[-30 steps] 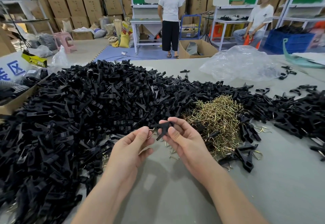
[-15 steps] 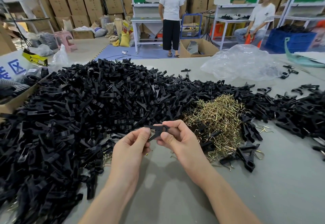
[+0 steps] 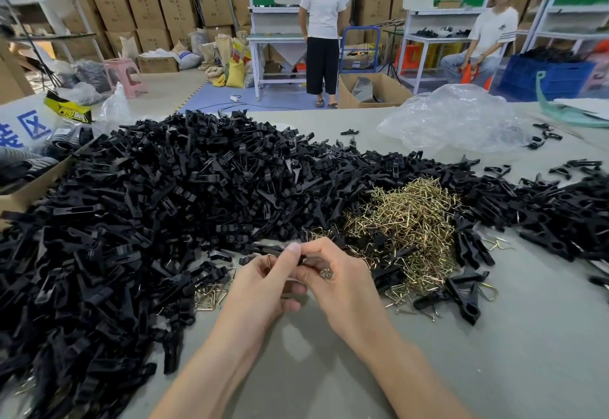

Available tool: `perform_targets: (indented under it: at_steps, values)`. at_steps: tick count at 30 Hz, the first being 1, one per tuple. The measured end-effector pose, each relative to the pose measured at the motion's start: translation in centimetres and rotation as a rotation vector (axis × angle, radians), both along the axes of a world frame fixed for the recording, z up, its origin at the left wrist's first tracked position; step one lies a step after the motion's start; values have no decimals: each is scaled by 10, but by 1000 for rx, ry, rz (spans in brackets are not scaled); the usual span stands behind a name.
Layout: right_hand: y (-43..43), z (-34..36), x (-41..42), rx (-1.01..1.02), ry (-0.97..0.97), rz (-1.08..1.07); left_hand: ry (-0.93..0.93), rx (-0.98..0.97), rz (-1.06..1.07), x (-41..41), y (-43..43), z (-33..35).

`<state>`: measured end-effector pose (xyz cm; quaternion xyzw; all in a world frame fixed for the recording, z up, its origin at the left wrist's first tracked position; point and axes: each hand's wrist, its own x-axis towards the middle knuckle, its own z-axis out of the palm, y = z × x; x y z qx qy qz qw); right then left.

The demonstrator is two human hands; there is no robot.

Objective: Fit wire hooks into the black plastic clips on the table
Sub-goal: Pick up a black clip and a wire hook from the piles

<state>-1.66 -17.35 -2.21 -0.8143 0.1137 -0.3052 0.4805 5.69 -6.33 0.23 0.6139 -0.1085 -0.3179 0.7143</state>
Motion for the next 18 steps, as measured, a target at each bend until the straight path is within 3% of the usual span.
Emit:
perform_targets:
  at_steps: [3,11,18]
  values:
    - [-2,2,-1,-28,16,-60,60,-60,-91,1,2,4]
    - [-1,8,-3,8,54,32,84,-96,-202,4,5,2]
    - [7,10,2,-241,67,87,104,-131,-220,1,6,4]
